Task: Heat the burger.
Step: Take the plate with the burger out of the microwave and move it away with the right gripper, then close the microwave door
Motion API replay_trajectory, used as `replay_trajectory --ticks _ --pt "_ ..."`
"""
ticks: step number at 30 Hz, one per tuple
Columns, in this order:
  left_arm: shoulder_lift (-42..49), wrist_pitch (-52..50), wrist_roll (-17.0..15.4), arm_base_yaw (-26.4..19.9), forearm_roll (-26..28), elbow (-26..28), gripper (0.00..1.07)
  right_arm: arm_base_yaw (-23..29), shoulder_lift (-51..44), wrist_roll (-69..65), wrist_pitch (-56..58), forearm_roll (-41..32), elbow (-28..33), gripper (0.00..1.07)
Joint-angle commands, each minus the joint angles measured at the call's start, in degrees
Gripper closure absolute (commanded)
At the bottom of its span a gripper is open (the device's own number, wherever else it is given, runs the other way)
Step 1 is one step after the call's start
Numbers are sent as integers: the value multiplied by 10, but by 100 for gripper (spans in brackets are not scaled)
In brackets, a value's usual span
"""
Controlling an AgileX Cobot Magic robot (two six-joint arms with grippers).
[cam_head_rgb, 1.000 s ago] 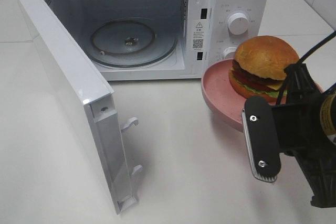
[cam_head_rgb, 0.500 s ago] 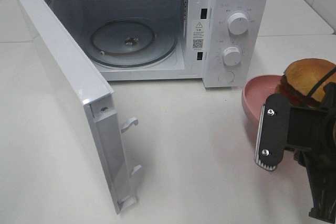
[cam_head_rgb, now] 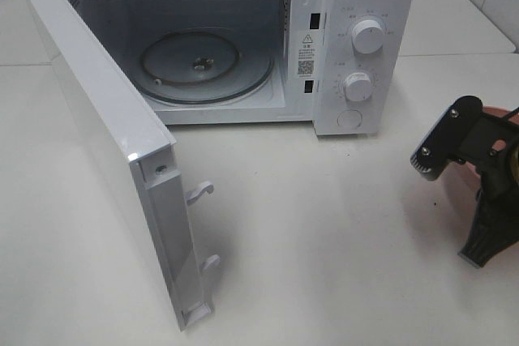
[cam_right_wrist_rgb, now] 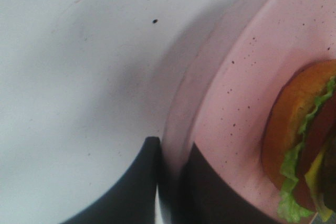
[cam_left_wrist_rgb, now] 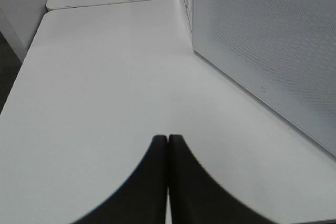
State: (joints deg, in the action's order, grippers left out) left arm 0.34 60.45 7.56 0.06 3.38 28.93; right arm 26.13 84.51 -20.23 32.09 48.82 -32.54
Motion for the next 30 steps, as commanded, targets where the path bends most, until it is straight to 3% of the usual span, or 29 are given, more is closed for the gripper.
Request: replay_trajectory --ticks 1,11,16,18,21,23,24,25,28,30 --pt "11 -8 -3 -1 2 -1 106 -17 23 6 6 30 -20 107" --pt "11 -8 -3 -1 2 -1 106 -17 105 7 -15 10 -32 107" --pt "11 -8 -3 -1 2 -1 106 -17 113 -21 -30 -7 -32 100" --pt "11 -8 -3 -1 2 -1 106 -17 113 -38 -30 -18 -32 87" --pt "11 -8 -3 -1 2 -1 106 -17 113 -38 -29 -24 -32 82" --pt "11 -8 -3 -1 2 -1 106 -17 113 -38 -32 -68 -32 58" --pt "11 -8 -3 -1 2 -1 106 -17 113 -38 -32 -68 -32 58" --pt "11 -8 -3 -1 2 -1 106 -16 112 -37 -35 -96 -33 47" --pt "11 -8 -3 -1 2 -1 106 -16 110 -37 -33 -106 -34 44" --pt "11 -8 -3 -1 2 -1 106 -16 97 -35 -13 -163 -54 34"
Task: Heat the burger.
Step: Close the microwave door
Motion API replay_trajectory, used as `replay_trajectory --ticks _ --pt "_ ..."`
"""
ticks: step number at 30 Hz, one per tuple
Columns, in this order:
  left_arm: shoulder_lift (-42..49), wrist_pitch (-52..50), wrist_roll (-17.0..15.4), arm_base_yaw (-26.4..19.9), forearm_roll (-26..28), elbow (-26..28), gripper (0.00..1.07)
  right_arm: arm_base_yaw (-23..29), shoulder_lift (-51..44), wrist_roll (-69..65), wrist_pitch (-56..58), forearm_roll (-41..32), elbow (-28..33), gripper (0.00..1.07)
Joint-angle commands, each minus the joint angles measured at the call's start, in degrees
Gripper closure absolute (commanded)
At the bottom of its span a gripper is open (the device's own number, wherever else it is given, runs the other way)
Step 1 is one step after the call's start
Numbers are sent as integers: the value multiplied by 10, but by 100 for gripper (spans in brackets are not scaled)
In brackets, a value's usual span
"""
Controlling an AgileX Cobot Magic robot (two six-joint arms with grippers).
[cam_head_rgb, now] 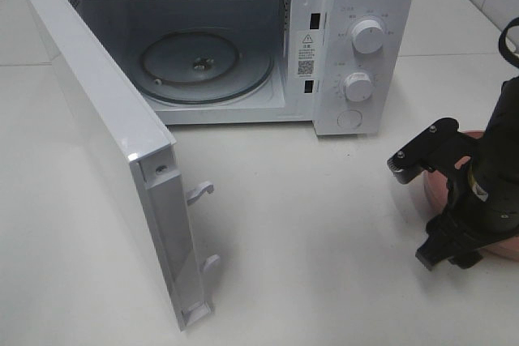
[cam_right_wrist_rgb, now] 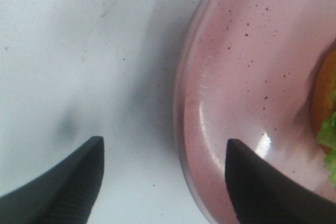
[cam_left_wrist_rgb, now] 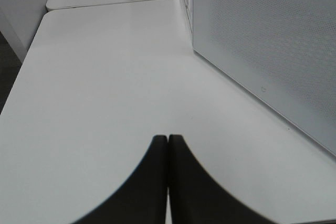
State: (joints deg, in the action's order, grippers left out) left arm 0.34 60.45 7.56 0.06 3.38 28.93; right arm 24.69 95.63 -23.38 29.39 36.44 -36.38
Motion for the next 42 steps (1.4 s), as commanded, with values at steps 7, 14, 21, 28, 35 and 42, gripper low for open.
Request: replay_trajectory --ticks 7,14,21,28,35,42 --pt "11 -8 -3 -1 2 -1 106 -2 -46 39 81 -152 -77 34" --pt "11 -8 -3 -1 2 -1 106 -2 -73 115 180 -260 -163 34" --pt "11 -8 -3 -1 2 -1 106 -75 -105 124 244 -312 -193 34" --pt "11 -8 -3 -1 2 -1 106 -135 -163 147 282 -334 -193 34" --pt "11 -8 -3 -1 2 -1 106 -140 -280 144 309 -319 -182 34" --pt "11 -8 -3 -1 2 -1 106 -140 -425 148 308 -309 -98 34"
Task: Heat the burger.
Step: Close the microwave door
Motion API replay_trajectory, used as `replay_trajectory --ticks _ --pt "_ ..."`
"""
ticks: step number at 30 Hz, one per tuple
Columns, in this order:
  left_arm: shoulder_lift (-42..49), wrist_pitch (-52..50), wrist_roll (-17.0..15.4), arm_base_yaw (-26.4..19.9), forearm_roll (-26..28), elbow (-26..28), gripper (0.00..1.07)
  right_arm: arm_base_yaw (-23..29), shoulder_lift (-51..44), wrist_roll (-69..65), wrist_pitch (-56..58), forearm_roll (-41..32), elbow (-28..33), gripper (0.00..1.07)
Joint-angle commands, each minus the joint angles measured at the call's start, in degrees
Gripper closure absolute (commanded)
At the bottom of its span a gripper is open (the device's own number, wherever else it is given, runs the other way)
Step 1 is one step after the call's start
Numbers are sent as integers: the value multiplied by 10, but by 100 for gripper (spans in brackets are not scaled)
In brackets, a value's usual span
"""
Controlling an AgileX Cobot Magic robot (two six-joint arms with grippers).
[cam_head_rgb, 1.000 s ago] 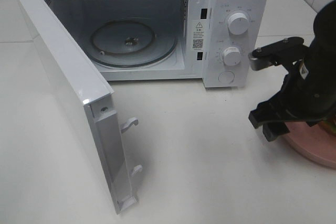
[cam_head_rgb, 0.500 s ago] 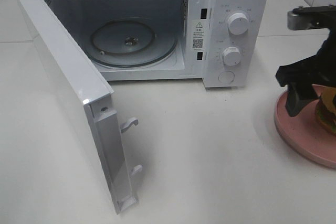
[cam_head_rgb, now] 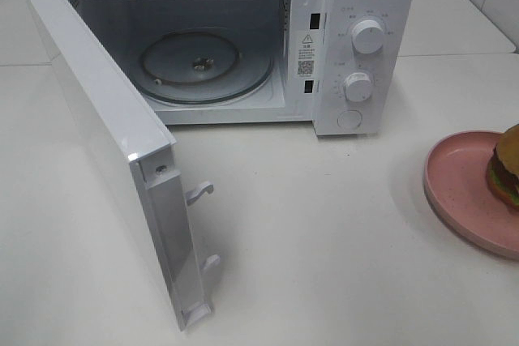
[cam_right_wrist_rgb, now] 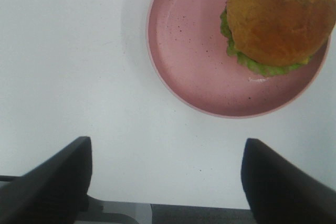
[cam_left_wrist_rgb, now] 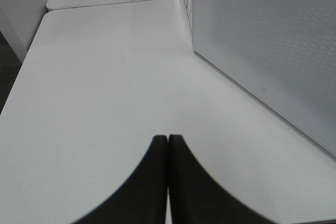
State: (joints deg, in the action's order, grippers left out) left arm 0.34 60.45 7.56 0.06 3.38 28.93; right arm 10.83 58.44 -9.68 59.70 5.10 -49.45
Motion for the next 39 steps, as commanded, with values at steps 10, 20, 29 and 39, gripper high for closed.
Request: replay_trajectory --ticks 10,20,29,39 --pt "11 -8 -3 -1 2 -1 106 -2 -244 25 6 -5 148 34" --pt "11 -8 -3 -1 2 -1 106 -2 -442 41 -22 -11 206 34" --pt "11 -8 -3 -1 2 -1 106 -2 -567 75 -22 -24 207 34" --pt "11 -8 -4 -1 2 -1 106 -2 -602 84 -22 -28 208 34"
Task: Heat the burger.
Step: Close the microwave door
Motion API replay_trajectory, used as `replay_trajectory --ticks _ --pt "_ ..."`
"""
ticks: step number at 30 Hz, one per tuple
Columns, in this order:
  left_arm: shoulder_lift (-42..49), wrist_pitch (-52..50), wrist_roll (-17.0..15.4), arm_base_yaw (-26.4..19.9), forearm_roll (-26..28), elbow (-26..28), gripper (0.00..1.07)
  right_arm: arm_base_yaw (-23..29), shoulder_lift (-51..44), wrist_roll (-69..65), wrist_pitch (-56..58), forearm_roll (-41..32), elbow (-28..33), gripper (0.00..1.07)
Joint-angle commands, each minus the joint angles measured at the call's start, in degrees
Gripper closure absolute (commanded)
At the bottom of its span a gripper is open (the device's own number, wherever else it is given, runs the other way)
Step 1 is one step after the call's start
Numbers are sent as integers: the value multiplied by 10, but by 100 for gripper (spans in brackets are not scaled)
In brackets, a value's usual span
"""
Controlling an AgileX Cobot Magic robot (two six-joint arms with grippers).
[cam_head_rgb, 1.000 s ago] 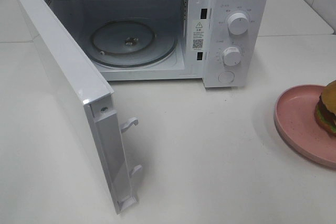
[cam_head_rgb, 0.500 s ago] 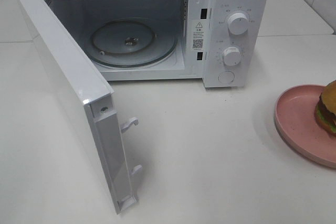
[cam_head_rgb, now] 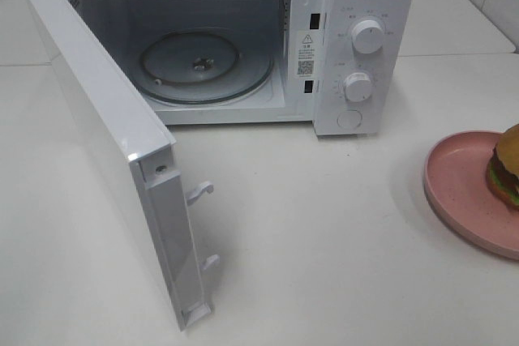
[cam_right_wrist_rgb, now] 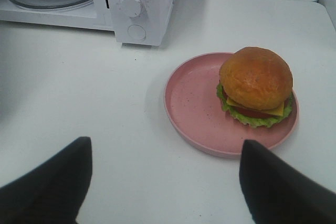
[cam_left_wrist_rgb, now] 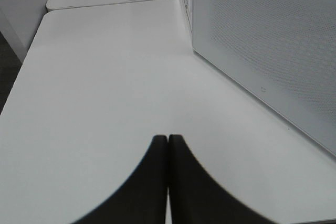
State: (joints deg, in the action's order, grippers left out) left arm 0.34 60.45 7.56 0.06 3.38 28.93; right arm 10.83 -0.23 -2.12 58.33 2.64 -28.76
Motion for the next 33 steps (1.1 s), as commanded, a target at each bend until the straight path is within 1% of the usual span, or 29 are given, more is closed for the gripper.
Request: replay_trajectory --ticks 1,33 --pt "11 -8 -4 -1 2 -1 106 -2 -15 8 -8 -3 1 34" --pt "11 -8 -3 -1 2 -1 106 -2 -15 6 -9 -3 2 34"
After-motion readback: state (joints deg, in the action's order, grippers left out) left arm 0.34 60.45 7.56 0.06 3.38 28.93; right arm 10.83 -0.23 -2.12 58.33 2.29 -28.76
